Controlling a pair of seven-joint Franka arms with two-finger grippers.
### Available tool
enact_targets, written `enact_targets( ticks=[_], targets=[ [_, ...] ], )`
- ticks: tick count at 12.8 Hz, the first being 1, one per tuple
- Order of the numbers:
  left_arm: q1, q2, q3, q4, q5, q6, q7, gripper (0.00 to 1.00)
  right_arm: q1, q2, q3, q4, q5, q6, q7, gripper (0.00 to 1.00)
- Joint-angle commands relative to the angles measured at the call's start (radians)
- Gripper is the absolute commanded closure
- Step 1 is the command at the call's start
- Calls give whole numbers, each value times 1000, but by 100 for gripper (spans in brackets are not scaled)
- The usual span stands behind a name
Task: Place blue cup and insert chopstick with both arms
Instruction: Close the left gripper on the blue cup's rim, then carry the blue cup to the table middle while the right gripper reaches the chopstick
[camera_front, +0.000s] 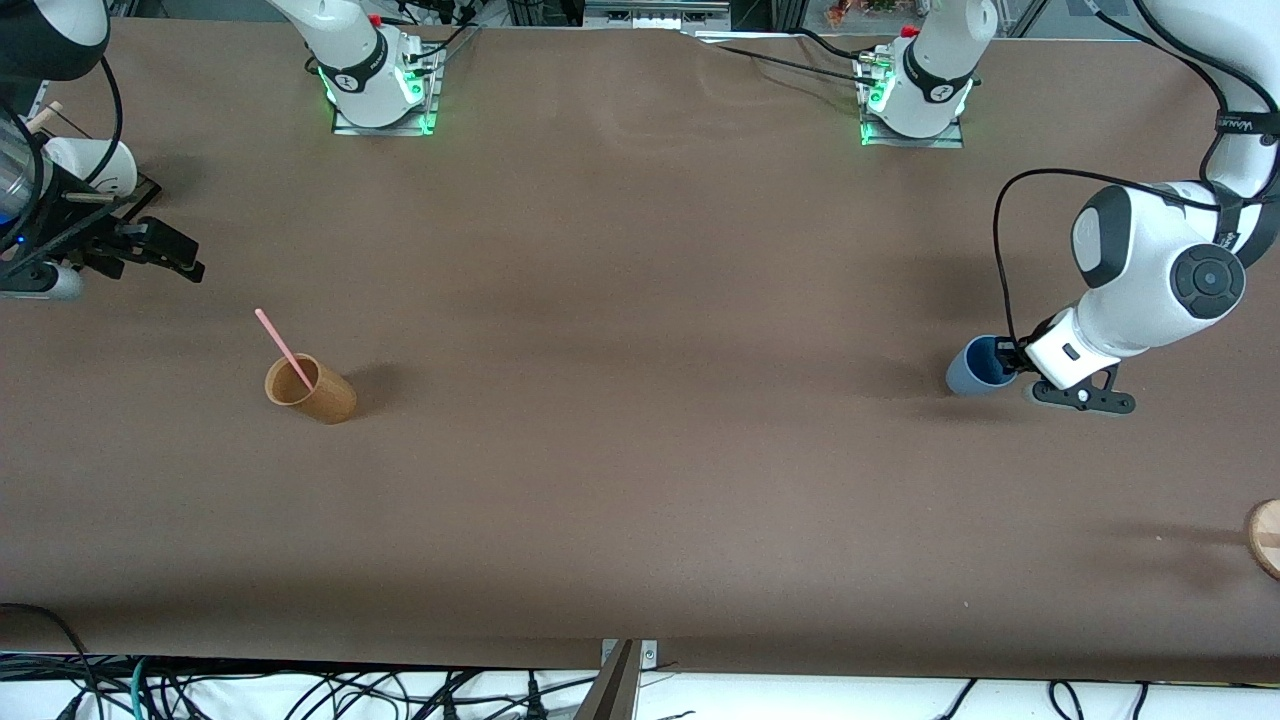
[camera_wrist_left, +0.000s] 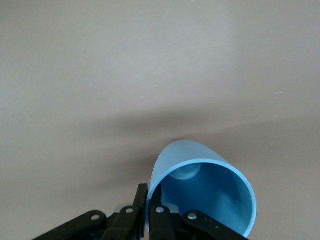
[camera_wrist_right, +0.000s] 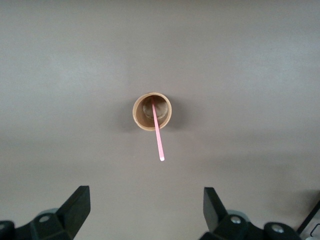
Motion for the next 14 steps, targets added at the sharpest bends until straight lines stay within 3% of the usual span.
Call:
enact_targets(
  ticks=[1, 4, 7, 14],
  targets=[
    [-31, -9, -62, 92, 8, -104, -98, 100, 1, -13, 1, -5, 12, -2, 9, 0],
    [-147, 0, -74, 178, 6, -200, -271, 100, 1, -13, 1, -5, 12, -2, 9, 0],
    [-270, 21, -75, 241, -75, -231, -387, 100, 1, -13, 1, -5, 10, -2, 9, 0],
    [-567, 245, -67, 539, -102, -234, -656, 100, 1, -13, 1, -5, 12, 0, 9, 0]
  ],
)
